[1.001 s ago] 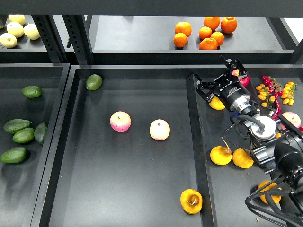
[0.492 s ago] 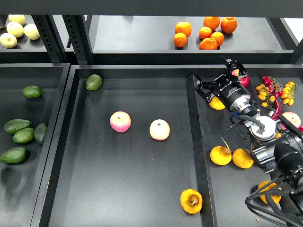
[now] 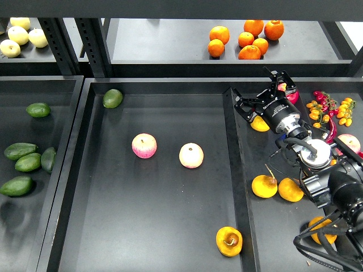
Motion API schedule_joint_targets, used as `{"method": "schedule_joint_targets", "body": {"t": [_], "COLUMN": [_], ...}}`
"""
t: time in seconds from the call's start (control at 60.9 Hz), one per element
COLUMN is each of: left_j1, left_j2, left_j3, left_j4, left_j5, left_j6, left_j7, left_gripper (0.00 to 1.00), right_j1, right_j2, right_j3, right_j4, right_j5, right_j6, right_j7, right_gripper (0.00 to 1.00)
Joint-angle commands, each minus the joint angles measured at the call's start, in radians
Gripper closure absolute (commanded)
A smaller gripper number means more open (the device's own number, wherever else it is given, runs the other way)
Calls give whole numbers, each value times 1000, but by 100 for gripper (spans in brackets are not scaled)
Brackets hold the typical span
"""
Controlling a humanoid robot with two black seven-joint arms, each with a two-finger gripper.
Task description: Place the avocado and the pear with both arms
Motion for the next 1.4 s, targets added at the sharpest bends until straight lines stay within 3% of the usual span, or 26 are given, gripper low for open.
{"method": "schedule_joint_targets", "body": {"t": [0.0,0.213,1.001,1.379], "left_j1": [-1,-6,-6,-3], "left_j2": [0,-5,-37,-58], "left_j3": [-1,-27,-369,-404], "left_j4": [-1,-19,-151,-245], "left_j5": [0,-1,-135,-163], "left_j6": [0,0,0,0], "left_j7": [0,0,0,0], "left_gripper": [31,20,20,20], "right_j1": [0,1,1,1], "right_j2": [0,0,0,0], "right_j3": [0,-2,-8,-8], "right_j4": [0,1,1,0], "right_j5": [1,-1,1,-1], "right_j6": [0,0,0,0], "right_j7": [0,0,0,0], "right_gripper": [1,1,1,1]}}
